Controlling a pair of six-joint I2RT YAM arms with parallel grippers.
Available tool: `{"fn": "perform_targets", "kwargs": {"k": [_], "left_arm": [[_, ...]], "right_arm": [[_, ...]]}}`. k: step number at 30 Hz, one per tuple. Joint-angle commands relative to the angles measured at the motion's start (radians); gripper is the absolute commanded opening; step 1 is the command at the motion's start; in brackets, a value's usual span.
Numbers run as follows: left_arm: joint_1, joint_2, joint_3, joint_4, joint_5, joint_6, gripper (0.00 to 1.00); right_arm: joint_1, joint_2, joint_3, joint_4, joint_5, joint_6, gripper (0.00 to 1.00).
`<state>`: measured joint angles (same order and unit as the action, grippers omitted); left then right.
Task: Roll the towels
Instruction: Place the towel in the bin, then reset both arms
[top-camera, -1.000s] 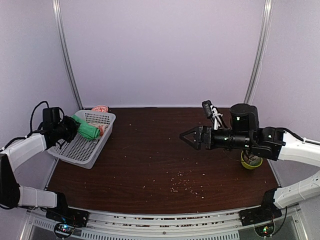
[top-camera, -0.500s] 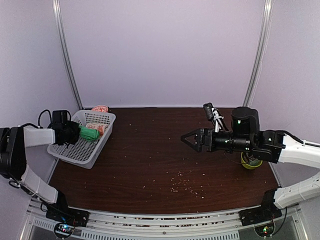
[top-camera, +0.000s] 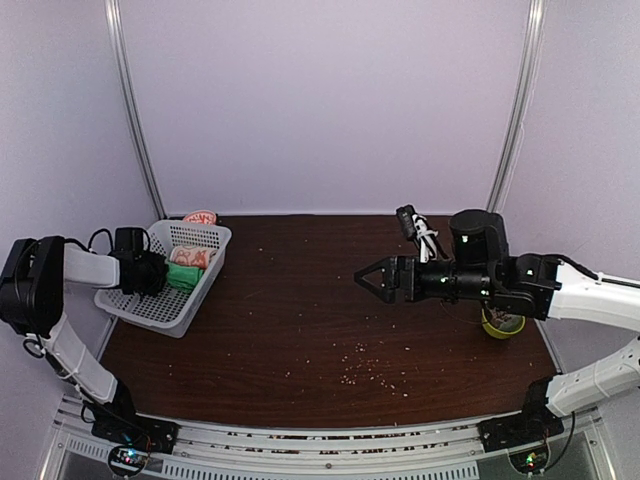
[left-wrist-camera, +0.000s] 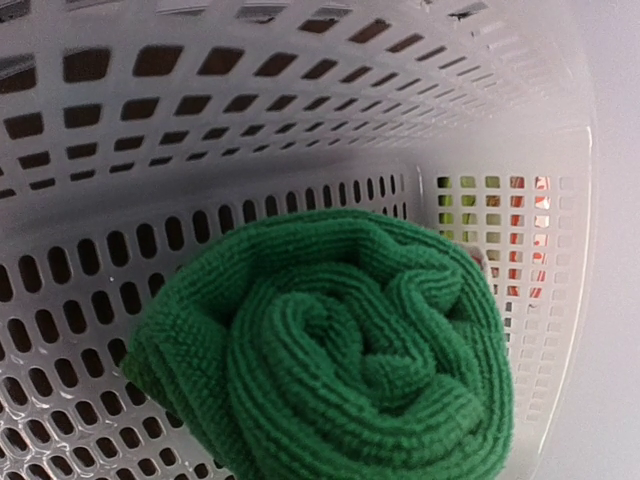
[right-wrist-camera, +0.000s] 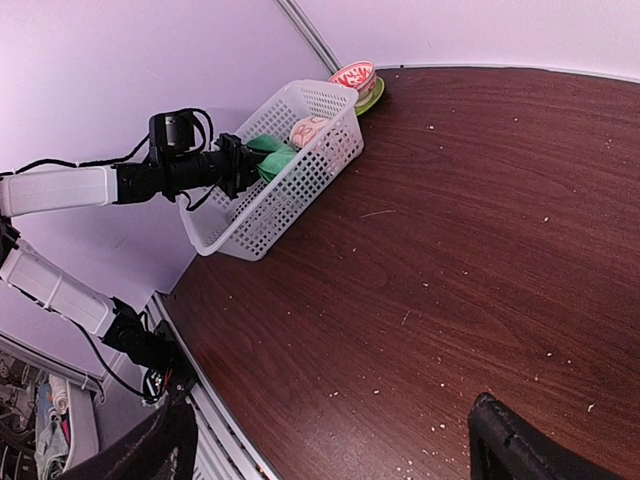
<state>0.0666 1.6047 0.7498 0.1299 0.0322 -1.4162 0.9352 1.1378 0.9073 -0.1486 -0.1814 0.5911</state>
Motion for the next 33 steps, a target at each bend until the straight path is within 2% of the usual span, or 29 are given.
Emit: {"fn": "perform_targets", "kwargs": {"k": [1,7,14,16,17,24,33], "left_arm": [[0.001,0.028,0.044,-0.01,0.032,0.05,0.2],[0.001,0.015,0.051,-0.086,0.034,0.087,0.43],[0.0,-0.041,0.06,-0.257,-0.009,0.121,0.69],[0.0,-0.065,0.061,-0.304,-0.022,0.13,0.93],[0.001,-0.077,0.062,-0.324,-0.028,0.135,0.97],[0.001,-0.203,0.067,-0.445,-0.035,0.154,0.98],[-0.037,-0.493,0.158,-0.61,-0.086,0.298,0.98]], "right_arm": [[-0.005,0.012,0.043,-0.028,0.023,-0.024,0.94],[-0.005,0.013,0.049,-0.038,0.029,-0.032,0.94],[-0.006,-0.001,0.046,-0.052,0.042,-0.044,0.94],[-0.005,-0.004,0.045,-0.053,0.043,-0.046,0.95],[-0.005,-0.005,0.044,-0.055,0.044,-0.047,0.95],[-0.006,-0.009,0.046,-0.064,0.045,-0.055,0.95],[-0.007,-0.018,0.056,-0.095,0.13,-0.063,0.98]]}}
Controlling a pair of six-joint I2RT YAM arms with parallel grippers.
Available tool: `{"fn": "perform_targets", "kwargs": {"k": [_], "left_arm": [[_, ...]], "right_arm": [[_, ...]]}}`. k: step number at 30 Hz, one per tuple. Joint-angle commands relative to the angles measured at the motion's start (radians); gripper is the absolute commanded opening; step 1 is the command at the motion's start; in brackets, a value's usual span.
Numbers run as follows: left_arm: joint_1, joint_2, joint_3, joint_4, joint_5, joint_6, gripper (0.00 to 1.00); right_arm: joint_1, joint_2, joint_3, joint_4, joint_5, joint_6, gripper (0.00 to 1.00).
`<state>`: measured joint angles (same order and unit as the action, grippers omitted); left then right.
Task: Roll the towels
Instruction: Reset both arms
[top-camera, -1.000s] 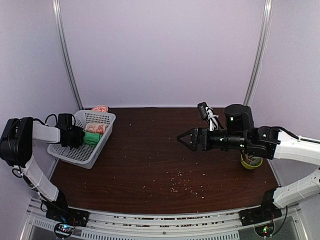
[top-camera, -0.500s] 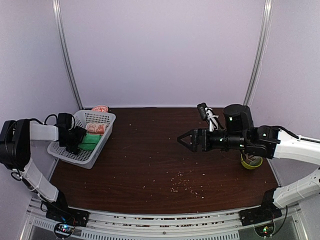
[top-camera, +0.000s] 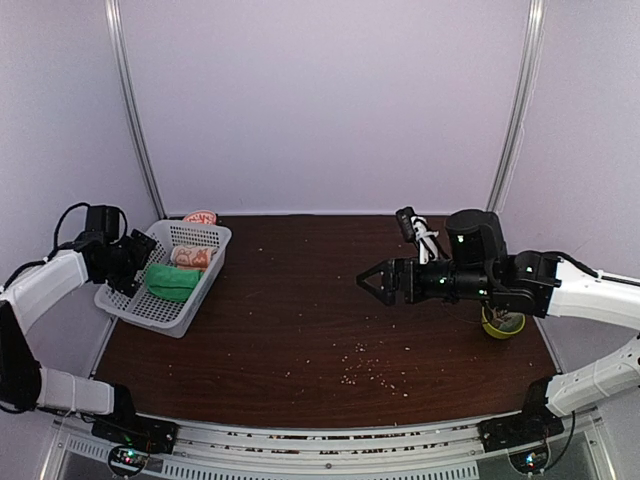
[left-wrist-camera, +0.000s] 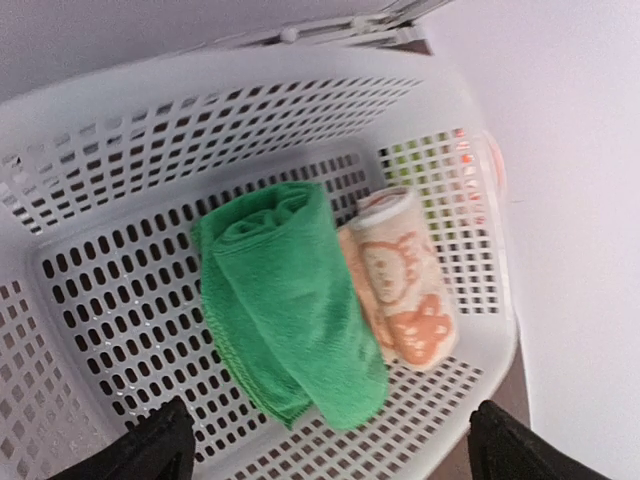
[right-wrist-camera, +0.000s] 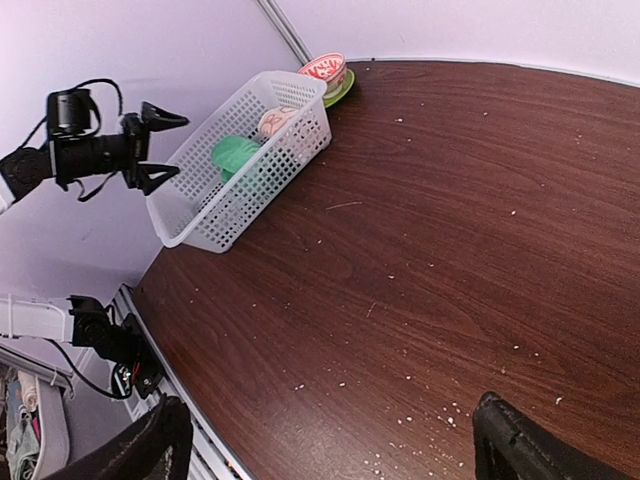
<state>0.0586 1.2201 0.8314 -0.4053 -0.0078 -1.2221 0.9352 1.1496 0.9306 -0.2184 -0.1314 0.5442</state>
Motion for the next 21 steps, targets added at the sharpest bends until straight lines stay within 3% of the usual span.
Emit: {"fn": "perform_targets", "kwargs": {"k": [1,6,10,15,21], "left_arm": [[-0.046,-0.131,0.096,-0.081,-0.062,0.151,0.98],[-0.249,-0.162,0.231,-0.152,-0.259,0.52,0.98],[-0.399,-0.139,0.291,-0.21,-0.359,0.712,0.98],[-0.448,-0.227,0.215,-0.154,-0.366,0.777,0.98],[-0.447,-0.303,0.159,-0.135,-0.423,0.774,0.98]], "right_arm": [[-0.008,-0.038,0.032,-0.033,0.113,-0.014,0.98],[-0.027,-0.089,0.043,-0.14,0.433,-0.001,1.0],[-0.087,-0.106,0.081,-0.289,0.694,0.025,1.0],[-0.155,-0.17,0.026,-0.35,0.891,0.115,1.0],[-0.188,-0.26,-0.062,-0.271,0.925,0.121,1.0]]}}
